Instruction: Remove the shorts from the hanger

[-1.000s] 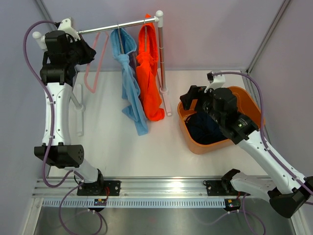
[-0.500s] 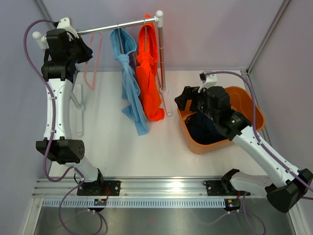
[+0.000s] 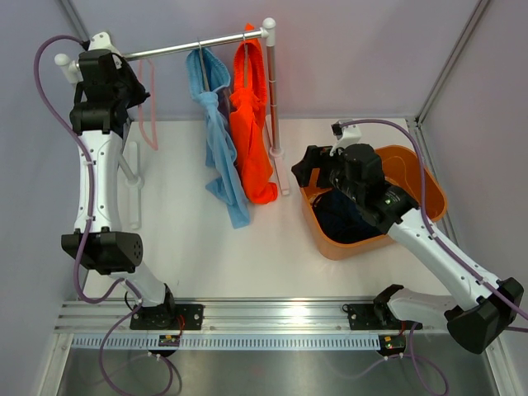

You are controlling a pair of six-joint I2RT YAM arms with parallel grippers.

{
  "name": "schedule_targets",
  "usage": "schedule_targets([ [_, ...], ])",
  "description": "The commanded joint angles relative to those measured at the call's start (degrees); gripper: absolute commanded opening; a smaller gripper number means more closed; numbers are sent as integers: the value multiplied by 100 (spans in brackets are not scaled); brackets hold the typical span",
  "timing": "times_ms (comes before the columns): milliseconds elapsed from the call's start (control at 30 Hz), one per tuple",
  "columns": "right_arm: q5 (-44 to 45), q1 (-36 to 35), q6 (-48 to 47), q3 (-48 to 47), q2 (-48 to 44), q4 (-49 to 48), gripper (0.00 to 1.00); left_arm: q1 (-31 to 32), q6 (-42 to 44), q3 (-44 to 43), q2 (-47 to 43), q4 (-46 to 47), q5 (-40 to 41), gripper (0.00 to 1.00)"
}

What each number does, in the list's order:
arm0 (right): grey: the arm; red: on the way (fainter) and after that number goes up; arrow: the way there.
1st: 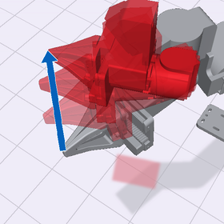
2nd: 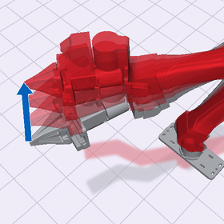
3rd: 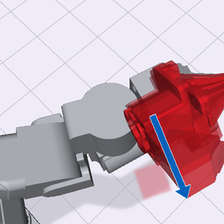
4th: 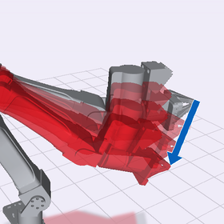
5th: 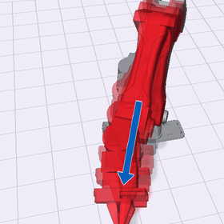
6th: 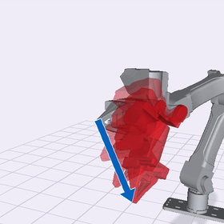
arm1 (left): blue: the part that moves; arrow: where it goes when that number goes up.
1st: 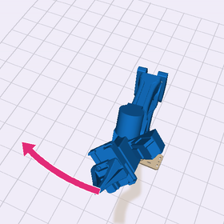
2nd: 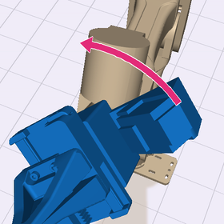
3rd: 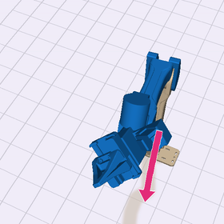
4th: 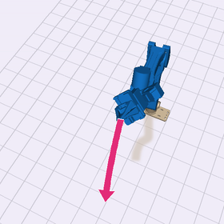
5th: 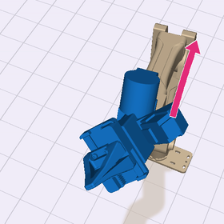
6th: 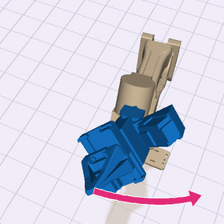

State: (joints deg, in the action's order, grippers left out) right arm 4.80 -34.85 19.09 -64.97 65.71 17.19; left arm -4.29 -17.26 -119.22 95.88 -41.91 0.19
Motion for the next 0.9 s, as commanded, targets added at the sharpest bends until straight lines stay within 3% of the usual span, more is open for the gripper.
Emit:
schedule_targets([
  [0,-137,13,24,-51,-14,-207,94,-45,-155,-172,-183,-10,490,6],
  [433,-313,5,86,-51,-32,-225,94,-36,-50,285,-508,-54,702,17],
  [733,-339,5,60,-33,-32,-216,94,-36,-67,434,-684,-45,746,39],
  [867,-348,5,51,-25,-32,-216,94,16,-50,540,-947,25,982,42],
])
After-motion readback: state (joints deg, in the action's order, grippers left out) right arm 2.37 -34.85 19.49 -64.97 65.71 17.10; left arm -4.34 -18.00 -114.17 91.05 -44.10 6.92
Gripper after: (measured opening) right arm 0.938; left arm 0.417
